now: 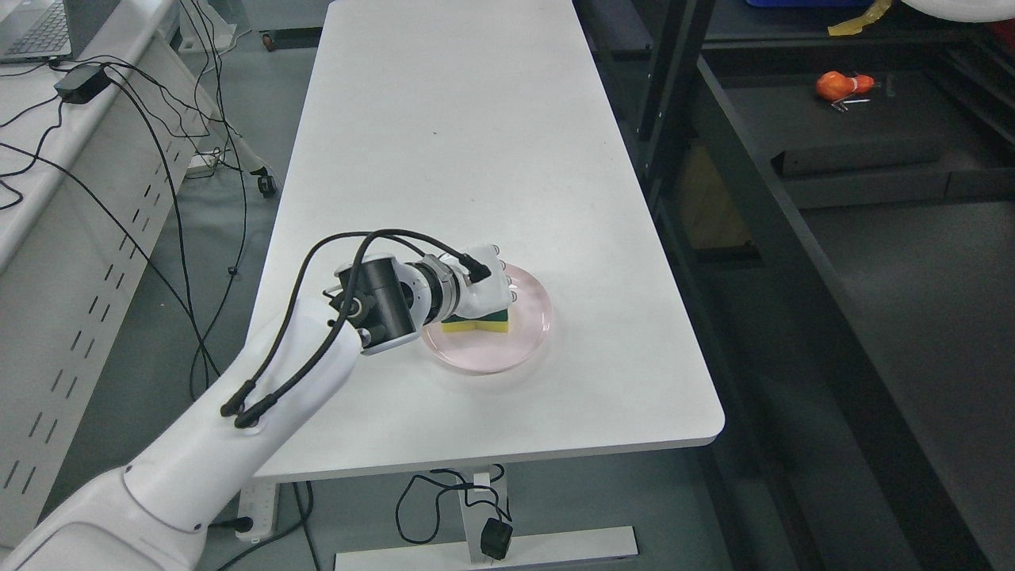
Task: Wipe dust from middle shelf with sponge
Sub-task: 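Lower the left hand onto the green-and-yellow sponge and close fingers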
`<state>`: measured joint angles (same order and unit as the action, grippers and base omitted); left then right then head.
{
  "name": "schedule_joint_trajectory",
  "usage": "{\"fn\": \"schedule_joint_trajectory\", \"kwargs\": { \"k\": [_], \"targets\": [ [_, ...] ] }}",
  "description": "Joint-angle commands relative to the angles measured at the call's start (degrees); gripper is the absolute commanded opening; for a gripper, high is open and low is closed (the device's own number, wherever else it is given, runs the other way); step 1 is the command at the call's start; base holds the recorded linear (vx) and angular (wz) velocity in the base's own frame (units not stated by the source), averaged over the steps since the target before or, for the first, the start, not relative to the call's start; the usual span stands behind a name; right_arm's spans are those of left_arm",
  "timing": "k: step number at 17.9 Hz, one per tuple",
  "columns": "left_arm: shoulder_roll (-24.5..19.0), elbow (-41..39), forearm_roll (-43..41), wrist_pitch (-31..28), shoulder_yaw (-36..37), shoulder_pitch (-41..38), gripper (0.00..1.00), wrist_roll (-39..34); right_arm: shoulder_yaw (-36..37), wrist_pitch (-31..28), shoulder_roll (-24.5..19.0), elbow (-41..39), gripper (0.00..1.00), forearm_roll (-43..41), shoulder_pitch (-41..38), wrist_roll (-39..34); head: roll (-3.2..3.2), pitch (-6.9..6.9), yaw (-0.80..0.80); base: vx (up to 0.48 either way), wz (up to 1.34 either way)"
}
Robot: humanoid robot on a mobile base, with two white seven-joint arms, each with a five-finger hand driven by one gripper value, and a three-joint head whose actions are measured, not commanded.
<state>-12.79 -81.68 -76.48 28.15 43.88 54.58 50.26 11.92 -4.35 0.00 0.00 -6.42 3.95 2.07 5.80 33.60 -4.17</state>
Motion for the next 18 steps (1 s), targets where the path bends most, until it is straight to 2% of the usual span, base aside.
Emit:
{"fn": "schedule_joint_trajectory", "kwargs": {
  "k": [1, 6, 13, 18],
  "targets": [
    [-0.48, 3.1, -0.86, -0.02, -0.73, 0.89, 0.87, -1.83, 0.03, -0.04, 1.0, -1.0, 1.0, 0.0, 0.0, 0.04, 0.0, 0.0, 0.0, 0.0, 0.0],
    [-0.22, 5.56, -3.22, -0.2, 0.94, -0.35, 0.87, -5.17, -0.06, -0.04, 1.0, -1.0, 1.0, 0.0, 0.0, 0.04, 0.0, 0.0, 0.0, 0.0, 0.0],
    [0.92, 5.66, -3.67, -0.28, 0.94, -3.6, 0.86, -5.44, 0.03, -0.04, 1.0, -1.0, 1.0, -0.09, 0.0, 0.04, 0.0, 0.0, 0.0, 0.0, 0.0],
    [1.01, 5.57, -3.59, -0.64, -1.07, -3.6, 0.74, -5.53, 0.03, -0.04, 1.0, -1.0, 1.0, 0.0, 0.0, 0.04, 0.0, 0.0, 0.0, 0.0, 0.0]
  ]
}}
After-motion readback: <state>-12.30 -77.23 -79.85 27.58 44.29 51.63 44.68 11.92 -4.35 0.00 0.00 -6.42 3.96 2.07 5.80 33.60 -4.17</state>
